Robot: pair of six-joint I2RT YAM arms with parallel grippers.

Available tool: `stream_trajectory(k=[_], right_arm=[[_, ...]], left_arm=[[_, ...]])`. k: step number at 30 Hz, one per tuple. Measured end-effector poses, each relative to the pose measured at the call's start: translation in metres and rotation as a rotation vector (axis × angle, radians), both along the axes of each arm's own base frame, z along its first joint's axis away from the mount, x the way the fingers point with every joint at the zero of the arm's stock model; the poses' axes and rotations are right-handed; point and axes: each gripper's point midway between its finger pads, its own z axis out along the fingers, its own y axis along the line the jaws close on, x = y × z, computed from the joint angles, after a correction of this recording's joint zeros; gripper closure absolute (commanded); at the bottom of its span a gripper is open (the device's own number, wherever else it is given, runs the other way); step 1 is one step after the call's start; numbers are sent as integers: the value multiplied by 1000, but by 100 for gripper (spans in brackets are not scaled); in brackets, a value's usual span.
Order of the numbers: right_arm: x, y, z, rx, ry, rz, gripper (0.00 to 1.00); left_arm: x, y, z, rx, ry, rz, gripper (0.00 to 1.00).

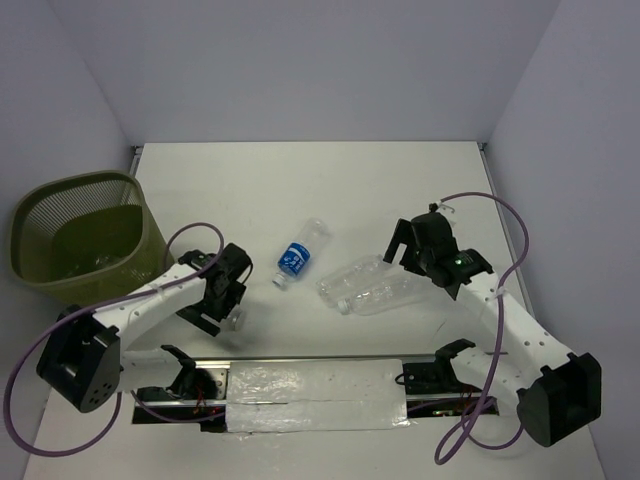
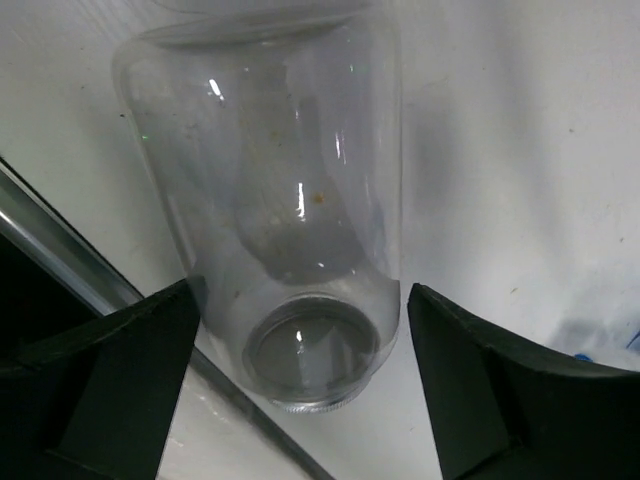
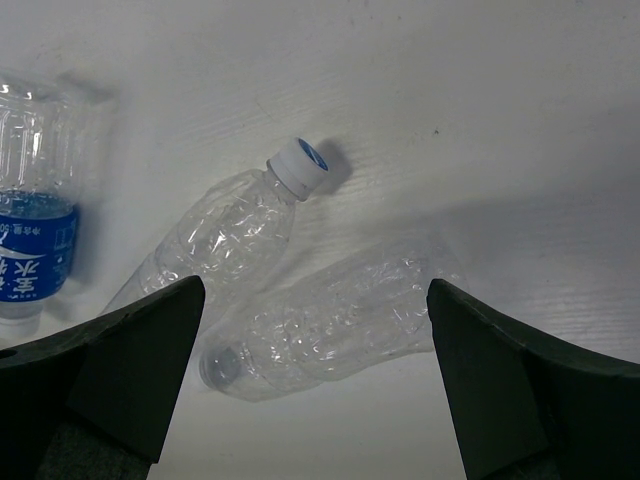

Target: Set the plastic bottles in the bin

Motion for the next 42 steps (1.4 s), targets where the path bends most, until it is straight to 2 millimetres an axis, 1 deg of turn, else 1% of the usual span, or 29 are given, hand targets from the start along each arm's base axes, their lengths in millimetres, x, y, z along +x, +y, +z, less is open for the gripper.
stream_trajectory(k=[1, 2, 4, 5, 7, 9, 10, 12, 13, 15, 16, 18, 19, 20, 21, 22, 23, 25, 27, 29, 32, 36, 39, 42], right_arm=[[0, 0, -2, -2, 5, 0, 0], [0, 0, -4, -4, 11, 1, 0], [0, 0, -8, -10, 24, 1, 0], [-1, 0, -10, -13, 30, 0, 0], [-1, 0, -12, -15, 35, 0, 0], [-1, -1, -12, -16, 34, -1, 0], [0, -1, -12, -17, 33, -3, 0], [0, -1, -12, -19, 35, -4, 0], [0, -1, -12, -20, 35, -5, 0], [0, -2, -13, -21, 35, -7, 0], [1, -2, -13, -22, 34, -8, 0], [1, -2, -12, -20, 33, -11, 0], [1, -1, -12, -19, 32, -11, 0], [1, -1, -12, -18, 32, -11, 0], [2, -1, -12, -16, 31, -13, 0], [2, -1, -12, -15, 31, -12, 0], [2, -1, -12, -14, 30, -12, 0], [2, 0, -11, -12, 27, -10, 0], [1, 0, -9, -10, 22, -10, 0], [1, 0, -7, -6, 14, -10, 0], [1, 0, -6, -4, 8, -9, 0], [1, 1, -6, -4, 8, -7, 0], [1, 1, -6, -3, 7, -6, 0], [2, 2, -6, 0, 7, -3, 0]], left_arm=[[1, -1, -2, 2, 4, 4, 13], [3, -1, -5, 5, 8, 6, 23], [8, -4, -6, 11, 14, 0, 35], [9, -5, -6, 14, 19, -1, 43], [13, -8, -5, 21, 30, -23, 48], [19, -12, -3, 22, 30, -55, 50], [22, -15, 0, 26, 29, -87, 50], [36, -29, 17, 34, 0, -186, 51], [46, -39, 30, 33, -27, -242, 51], [75, -68, 72, 44, -137, -389, 51], [89, -85, 97, 44, -203, -470, 50], [118, -118, 156, 45, -364, -609, 50], [128, -128, 183, 49, -435, -654, 50], [137, -133, 213, 63, -502, -693, 50], [146, -133, 240, 84, -566, -709, 50], [153, -127, 263, 112, -619, -713, 50], [159, -116, 285, 142, -653, -712, 50], [170, -87, 318, 199, -708, -676, 50], [177, -51, 342, 264, -737, -627, 49], [177, -12, 358, 330, -744, -562, 48], [163, 39, 374, 411, -738, -469, 47], [135, 106, 389, 512, -721, -306, 45], [108, 153, 386, 585, -673, -171, 44], [83, 189, 373, 638, -601, -55, 43]])
